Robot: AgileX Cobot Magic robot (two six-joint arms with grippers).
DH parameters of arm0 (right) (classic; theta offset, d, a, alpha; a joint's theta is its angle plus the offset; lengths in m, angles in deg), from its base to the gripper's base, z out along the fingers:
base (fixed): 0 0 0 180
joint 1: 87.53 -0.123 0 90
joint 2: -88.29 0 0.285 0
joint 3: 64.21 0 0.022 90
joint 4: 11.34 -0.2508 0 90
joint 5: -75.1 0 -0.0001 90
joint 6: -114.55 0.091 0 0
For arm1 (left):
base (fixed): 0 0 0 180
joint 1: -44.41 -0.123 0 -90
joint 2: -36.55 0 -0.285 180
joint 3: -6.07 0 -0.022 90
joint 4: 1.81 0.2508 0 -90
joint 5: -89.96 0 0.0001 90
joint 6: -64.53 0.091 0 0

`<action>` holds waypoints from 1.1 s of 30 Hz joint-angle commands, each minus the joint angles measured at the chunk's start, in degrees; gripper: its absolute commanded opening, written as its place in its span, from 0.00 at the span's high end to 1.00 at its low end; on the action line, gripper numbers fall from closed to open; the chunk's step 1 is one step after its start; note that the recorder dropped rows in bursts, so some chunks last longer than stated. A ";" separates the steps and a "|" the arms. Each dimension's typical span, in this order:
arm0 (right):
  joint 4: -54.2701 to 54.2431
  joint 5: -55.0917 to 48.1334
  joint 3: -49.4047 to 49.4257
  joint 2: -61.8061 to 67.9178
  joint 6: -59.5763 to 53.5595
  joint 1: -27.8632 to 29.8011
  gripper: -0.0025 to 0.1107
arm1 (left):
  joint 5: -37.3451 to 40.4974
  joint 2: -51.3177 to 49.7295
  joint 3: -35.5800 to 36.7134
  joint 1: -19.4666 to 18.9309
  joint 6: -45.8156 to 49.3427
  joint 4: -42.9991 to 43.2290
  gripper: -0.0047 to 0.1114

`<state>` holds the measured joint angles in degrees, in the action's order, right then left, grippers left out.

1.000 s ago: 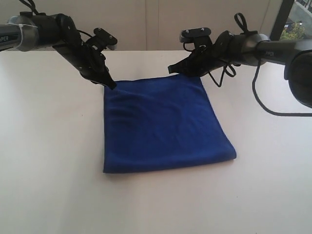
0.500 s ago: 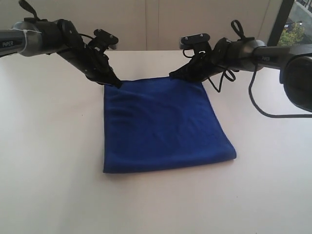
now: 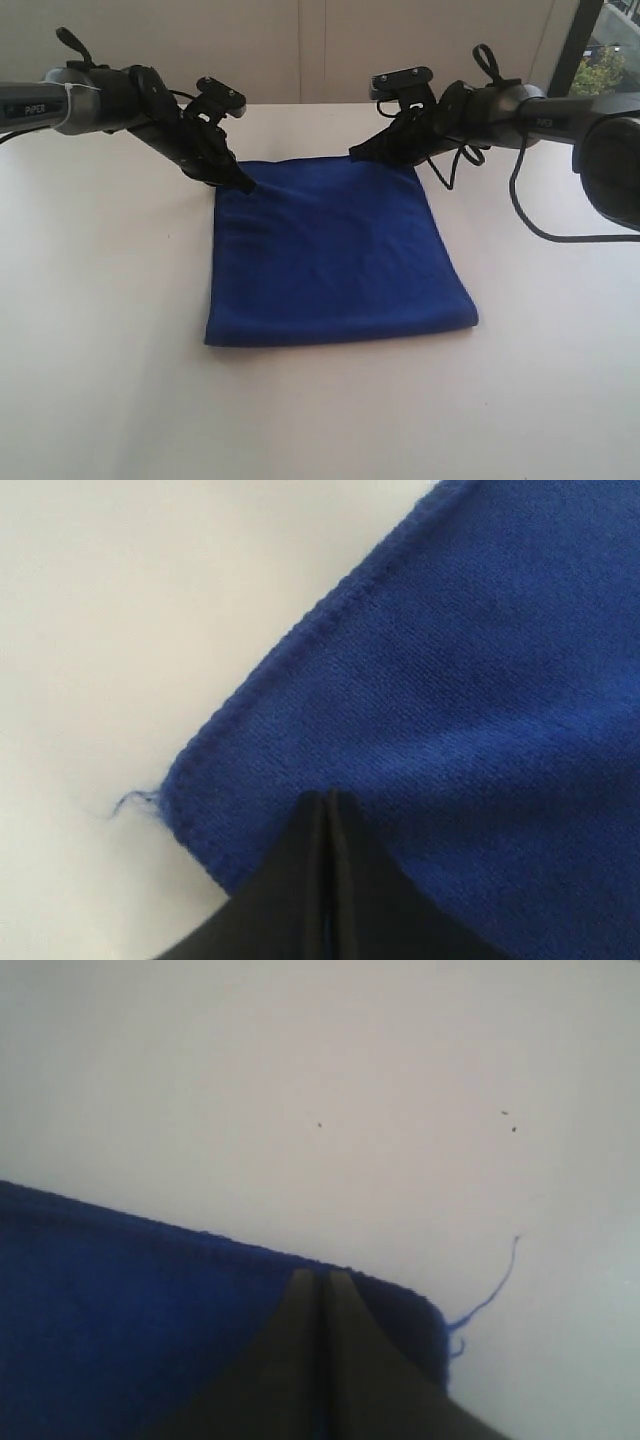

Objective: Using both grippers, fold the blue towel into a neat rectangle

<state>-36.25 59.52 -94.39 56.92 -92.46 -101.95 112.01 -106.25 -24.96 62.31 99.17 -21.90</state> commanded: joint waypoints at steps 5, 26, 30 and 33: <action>0.77 1.17 0.06 -0.74 -1.36 0.18 0.98 | 0.28 0.16 0.18 -0.01 1.56 -0.07 0.96; -0.27 -8.93 0.06 -3.35 -10.72 -5.88 0.98 | 19.97 5.70 4.20 -0.01 3.24 -0.70 0.96; -0.27 -7.15 0.06 -1.53 -10.72 -6.04 0.98 | 20.17 5.70 6.40 -0.01 6.67 -4.31 0.96; -0.27 -6.35 0.06 -0.70 -10.72 -6.04 0.98 | 23.20 5.70 6.51 -0.01 8.14 -4.31 0.96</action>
<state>-36.50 52.20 -94.39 55.97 -102.50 -108.02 132.28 -100.90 -18.92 62.31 106.30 -25.03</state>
